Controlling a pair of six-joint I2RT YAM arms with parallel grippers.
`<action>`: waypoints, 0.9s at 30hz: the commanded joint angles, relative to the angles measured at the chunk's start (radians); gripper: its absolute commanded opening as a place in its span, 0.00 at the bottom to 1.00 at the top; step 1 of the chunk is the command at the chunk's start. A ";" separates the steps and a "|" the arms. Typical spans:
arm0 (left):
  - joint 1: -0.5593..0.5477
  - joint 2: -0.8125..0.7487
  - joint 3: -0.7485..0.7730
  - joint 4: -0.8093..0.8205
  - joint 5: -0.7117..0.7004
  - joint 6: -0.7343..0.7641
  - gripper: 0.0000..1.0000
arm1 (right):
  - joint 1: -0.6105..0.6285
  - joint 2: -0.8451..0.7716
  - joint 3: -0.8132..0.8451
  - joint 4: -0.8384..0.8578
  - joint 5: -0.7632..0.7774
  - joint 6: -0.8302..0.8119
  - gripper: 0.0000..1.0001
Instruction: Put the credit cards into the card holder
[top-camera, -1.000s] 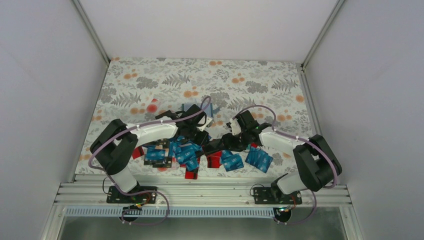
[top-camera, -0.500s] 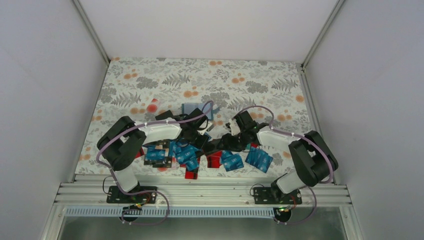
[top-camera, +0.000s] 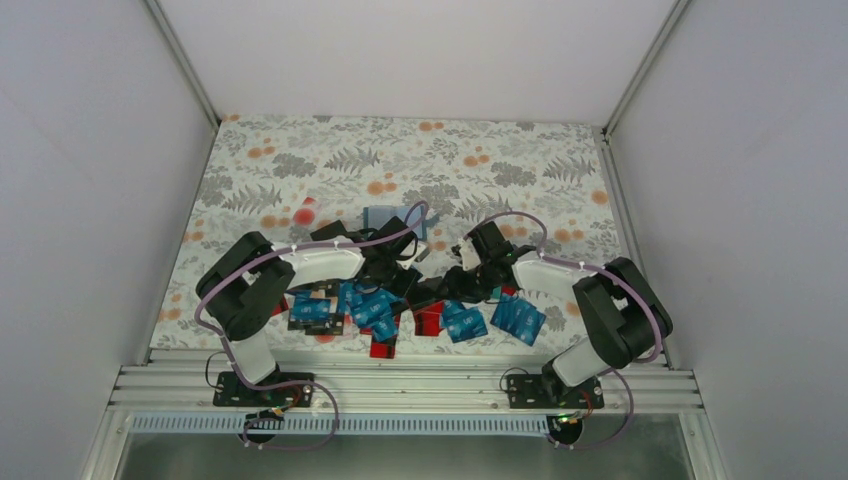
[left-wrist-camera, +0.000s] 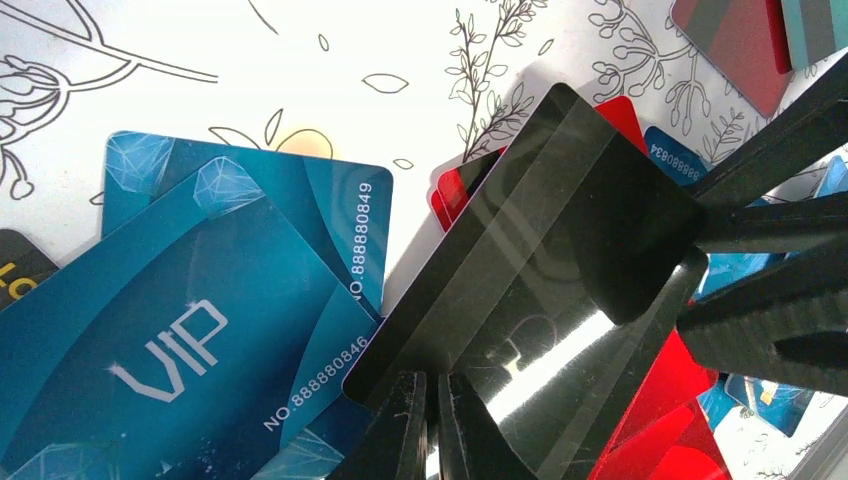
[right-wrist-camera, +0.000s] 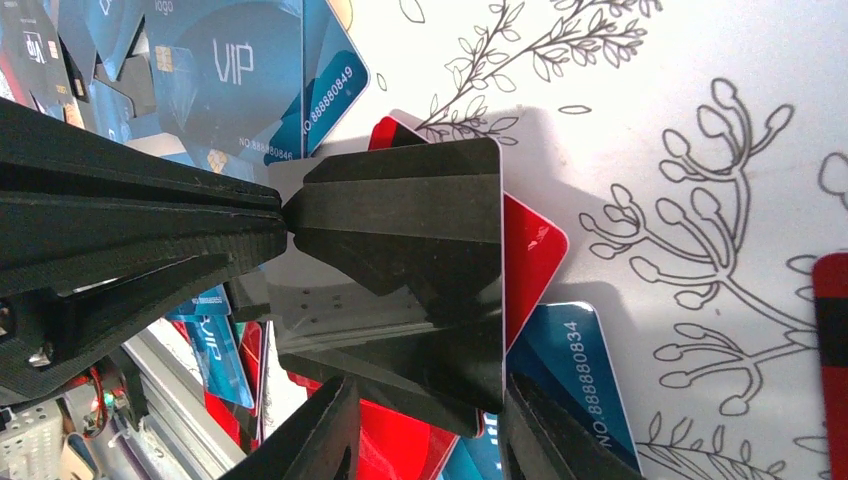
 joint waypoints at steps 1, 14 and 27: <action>-0.013 0.029 -0.024 -0.002 -0.011 -0.013 0.05 | -0.002 0.012 0.022 -0.011 0.063 -0.018 0.35; -0.021 0.040 -0.028 0.008 -0.011 -0.015 0.04 | -0.002 0.007 0.092 -0.073 0.118 -0.063 0.32; -0.022 0.044 -0.020 0.002 -0.014 -0.013 0.04 | -0.003 -0.013 0.111 -0.059 0.092 -0.043 0.21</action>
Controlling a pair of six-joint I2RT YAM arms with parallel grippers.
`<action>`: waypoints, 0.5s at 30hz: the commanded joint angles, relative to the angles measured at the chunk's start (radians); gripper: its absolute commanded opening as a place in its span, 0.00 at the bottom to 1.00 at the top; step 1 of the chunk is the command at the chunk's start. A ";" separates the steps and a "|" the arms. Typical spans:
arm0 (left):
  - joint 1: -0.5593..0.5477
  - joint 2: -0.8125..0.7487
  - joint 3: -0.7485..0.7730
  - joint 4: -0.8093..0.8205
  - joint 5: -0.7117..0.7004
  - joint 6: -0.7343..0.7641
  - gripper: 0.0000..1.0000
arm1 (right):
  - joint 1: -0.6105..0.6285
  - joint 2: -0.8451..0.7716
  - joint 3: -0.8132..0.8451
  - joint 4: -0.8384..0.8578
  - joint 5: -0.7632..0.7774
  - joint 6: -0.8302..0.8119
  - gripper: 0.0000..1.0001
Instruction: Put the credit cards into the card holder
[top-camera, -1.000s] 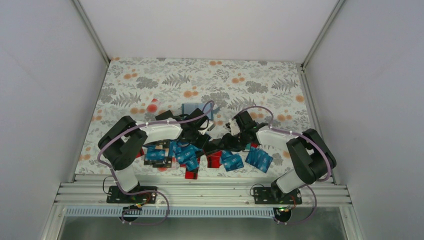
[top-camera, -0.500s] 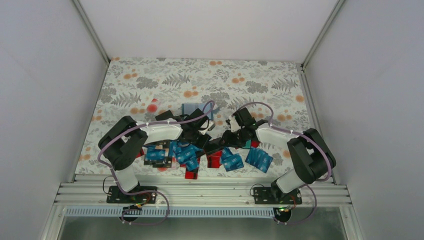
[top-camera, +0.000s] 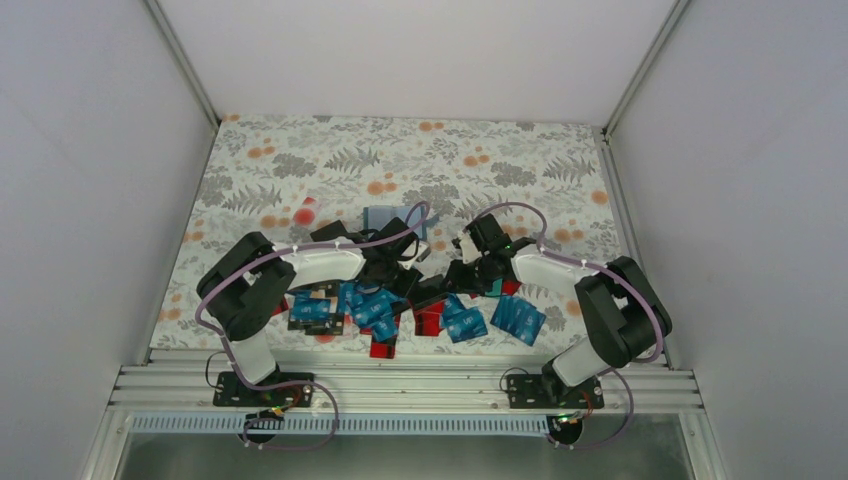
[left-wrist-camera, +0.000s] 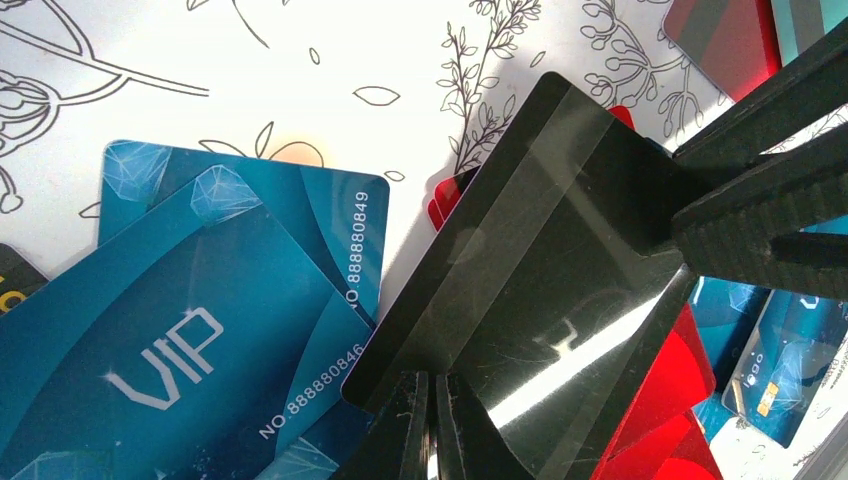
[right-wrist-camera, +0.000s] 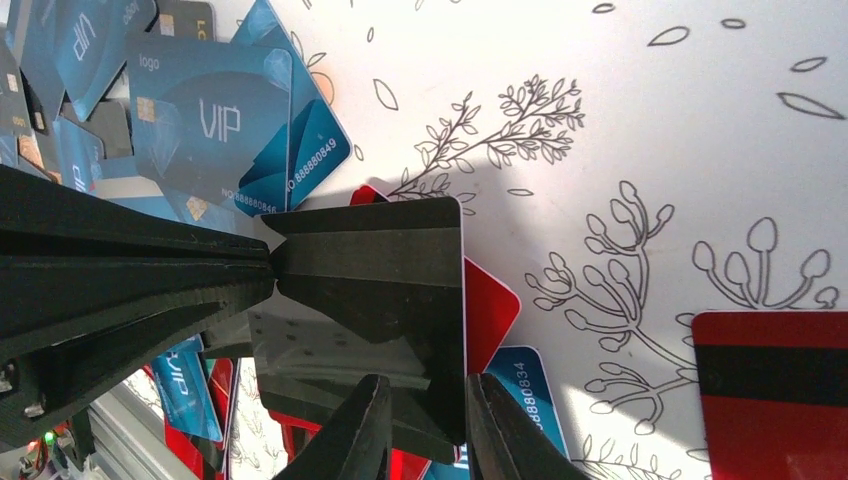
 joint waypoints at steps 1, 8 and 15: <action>-0.014 0.040 -0.016 -0.018 -0.010 0.000 0.04 | -0.003 -0.019 0.044 0.017 -0.021 0.018 0.20; -0.014 0.034 -0.008 -0.016 -0.023 -0.026 0.04 | -0.003 -0.014 0.052 0.071 -0.094 0.068 0.15; -0.014 0.011 -0.013 0.003 -0.037 -0.077 0.04 | -0.003 -0.006 0.051 0.122 -0.149 0.113 0.10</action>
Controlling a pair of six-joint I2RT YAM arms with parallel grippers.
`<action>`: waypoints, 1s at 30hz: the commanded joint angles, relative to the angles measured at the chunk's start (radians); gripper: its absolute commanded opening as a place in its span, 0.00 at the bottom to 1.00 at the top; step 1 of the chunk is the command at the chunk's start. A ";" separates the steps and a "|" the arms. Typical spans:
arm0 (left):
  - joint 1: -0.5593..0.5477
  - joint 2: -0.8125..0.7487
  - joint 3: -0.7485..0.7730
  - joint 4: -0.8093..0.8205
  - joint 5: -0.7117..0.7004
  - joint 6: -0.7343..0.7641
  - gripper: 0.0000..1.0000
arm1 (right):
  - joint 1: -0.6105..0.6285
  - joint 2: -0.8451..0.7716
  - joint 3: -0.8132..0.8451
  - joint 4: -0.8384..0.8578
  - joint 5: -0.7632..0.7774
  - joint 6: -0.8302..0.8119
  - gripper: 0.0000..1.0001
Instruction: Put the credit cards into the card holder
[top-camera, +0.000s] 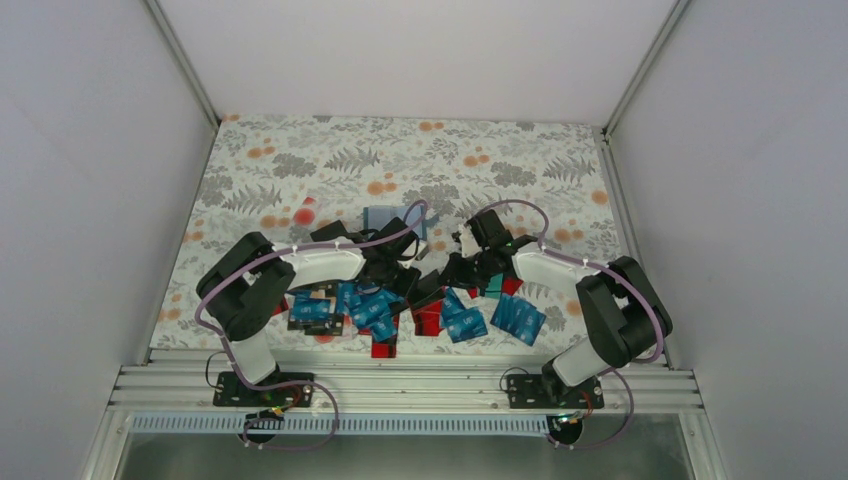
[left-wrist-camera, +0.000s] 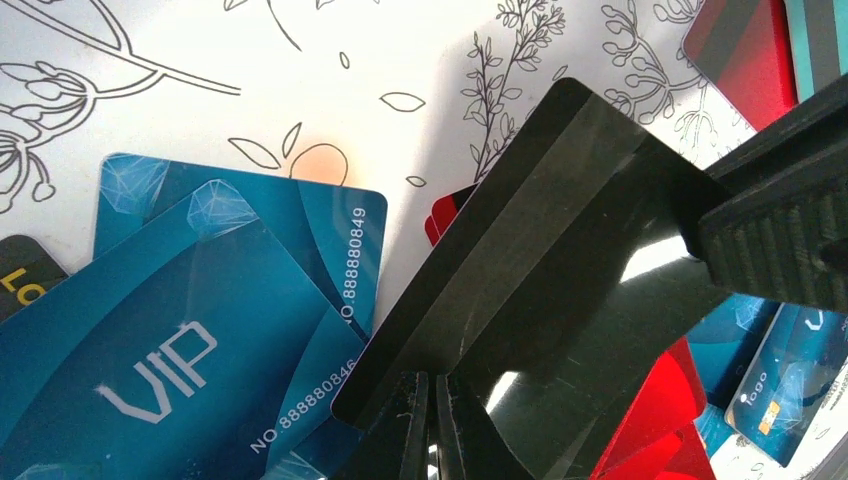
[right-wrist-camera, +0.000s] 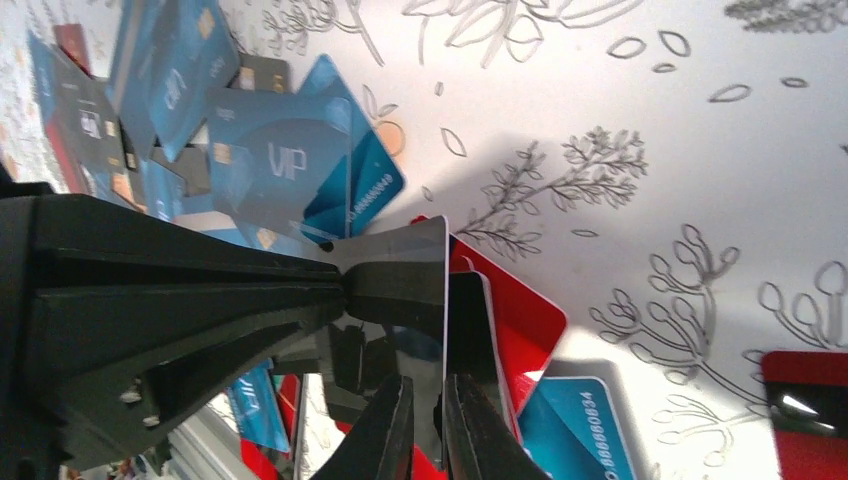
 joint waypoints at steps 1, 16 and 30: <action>-0.013 0.007 -0.016 0.005 -0.020 -0.051 0.04 | 0.008 -0.006 0.034 0.095 -0.103 0.050 0.10; 0.020 -0.210 0.033 -0.119 -0.161 -0.082 0.04 | 0.004 -0.026 0.087 0.148 -0.116 -0.031 0.04; 0.054 -0.554 0.272 -0.417 -0.017 0.167 0.27 | 0.002 -0.179 0.161 0.302 -0.410 -0.310 0.04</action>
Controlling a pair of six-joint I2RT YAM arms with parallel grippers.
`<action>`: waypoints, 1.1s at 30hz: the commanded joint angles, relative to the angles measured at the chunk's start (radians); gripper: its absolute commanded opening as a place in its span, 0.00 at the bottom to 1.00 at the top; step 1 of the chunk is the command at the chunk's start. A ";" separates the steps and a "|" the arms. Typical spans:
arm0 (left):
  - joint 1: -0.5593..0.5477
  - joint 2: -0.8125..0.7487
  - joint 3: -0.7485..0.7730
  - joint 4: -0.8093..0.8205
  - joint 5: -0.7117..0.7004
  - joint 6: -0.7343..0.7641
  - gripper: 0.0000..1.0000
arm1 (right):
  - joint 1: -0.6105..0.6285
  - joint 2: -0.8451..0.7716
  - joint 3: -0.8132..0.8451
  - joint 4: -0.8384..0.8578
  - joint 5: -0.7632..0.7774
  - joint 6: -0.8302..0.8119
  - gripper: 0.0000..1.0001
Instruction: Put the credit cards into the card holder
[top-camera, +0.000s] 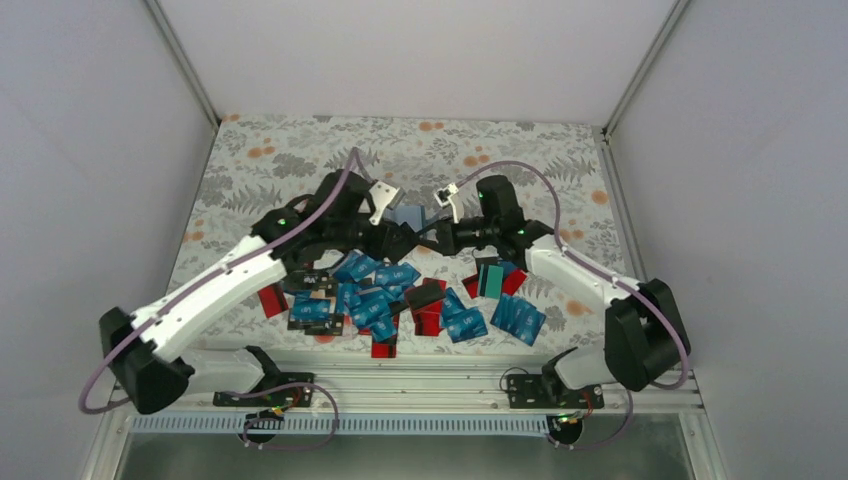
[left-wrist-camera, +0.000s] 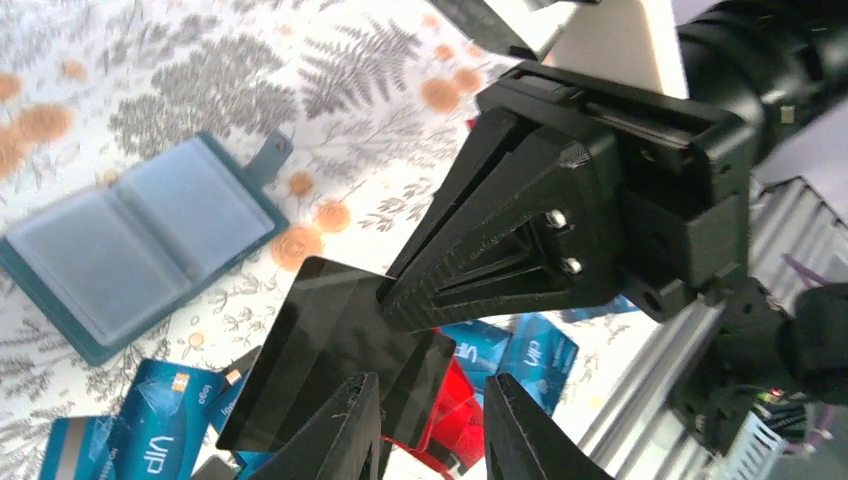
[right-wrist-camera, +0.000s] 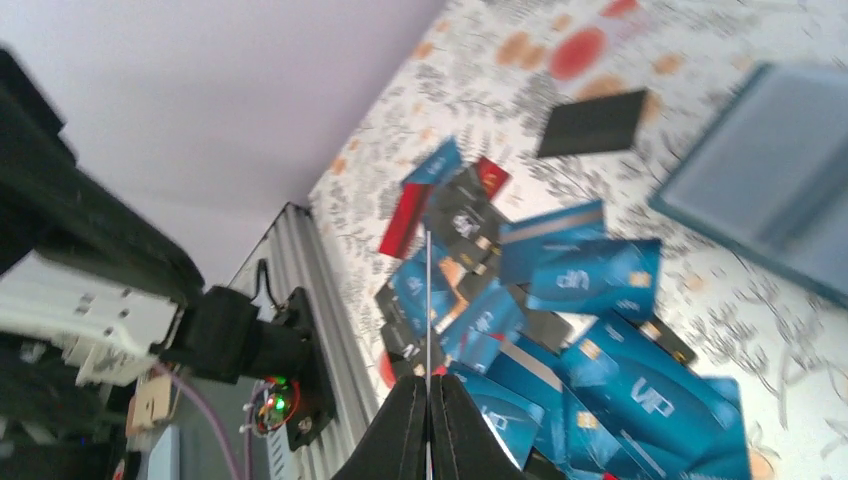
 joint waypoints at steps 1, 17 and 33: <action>0.008 -0.092 0.059 -0.121 0.070 0.130 0.28 | 0.001 -0.085 0.018 0.061 -0.143 -0.150 0.04; 0.009 -0.215 0.071 -0.145 0.145 0.342 0.42 | 0.005 -0.216 -0.026 0.190 -0.418 -0.283 0.04; 0.008 -0.204 0.057 -0.132 0.377 0.382 0.24 | 0.029 -0.225 -0.006 0.146 -0.519 -0.334 0.04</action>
